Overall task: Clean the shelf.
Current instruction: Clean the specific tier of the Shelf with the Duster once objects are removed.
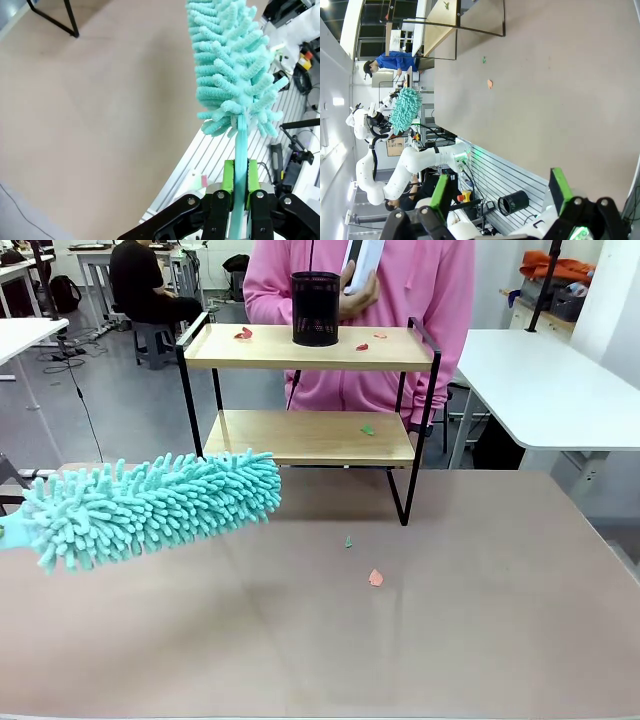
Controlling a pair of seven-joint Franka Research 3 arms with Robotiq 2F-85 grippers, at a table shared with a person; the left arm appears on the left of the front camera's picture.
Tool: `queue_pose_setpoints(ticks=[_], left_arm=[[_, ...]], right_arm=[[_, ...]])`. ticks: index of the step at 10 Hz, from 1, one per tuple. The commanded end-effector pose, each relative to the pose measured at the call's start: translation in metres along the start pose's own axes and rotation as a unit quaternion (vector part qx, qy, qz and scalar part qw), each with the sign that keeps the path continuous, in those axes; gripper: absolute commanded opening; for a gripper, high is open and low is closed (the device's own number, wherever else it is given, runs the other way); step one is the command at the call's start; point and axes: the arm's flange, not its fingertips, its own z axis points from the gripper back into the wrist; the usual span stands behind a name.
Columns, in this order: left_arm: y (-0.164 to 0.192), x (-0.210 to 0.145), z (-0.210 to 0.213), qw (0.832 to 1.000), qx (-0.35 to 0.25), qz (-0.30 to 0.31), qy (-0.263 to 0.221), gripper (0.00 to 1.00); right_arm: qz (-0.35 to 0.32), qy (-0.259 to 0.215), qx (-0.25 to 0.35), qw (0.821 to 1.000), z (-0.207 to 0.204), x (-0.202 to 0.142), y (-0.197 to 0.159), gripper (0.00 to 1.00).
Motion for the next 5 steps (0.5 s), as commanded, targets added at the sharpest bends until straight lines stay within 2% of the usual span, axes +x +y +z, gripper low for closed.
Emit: queue_pose_setpoints(ticks=[1, 3, 4, 5], left_arm=[[-0.001, 0.003, 0.001, 1.000, -0.004, -0.006, -0.011, 0.12], [0.000, 0.000, 0.000, 1.000, 0.000, 0.000, 0.000, 0.12], [0.000, 0.018, -0.011, 1.000, 0.003, 0.007, -0.018, 0.12], [-0.002, 0.041, -0.028, 0.996, 0.033, 0.053, -0.059, 0.12]], right_arm=[[0.013, 0.003, 0.000, 1.000, 0.003, 0.000, 0.001, 1.00], [0.013, 0.003, 0.000, 1.000, 0.003, 0.000, 0.001, 1.00], [0.013, 0.003, 0.000, 1.000, 0.003, 0.000, 0.001, 1.00], [0.013, 0.003, 0.000, 1.000, 0.003, 0.000, 0.001, 1.00]])
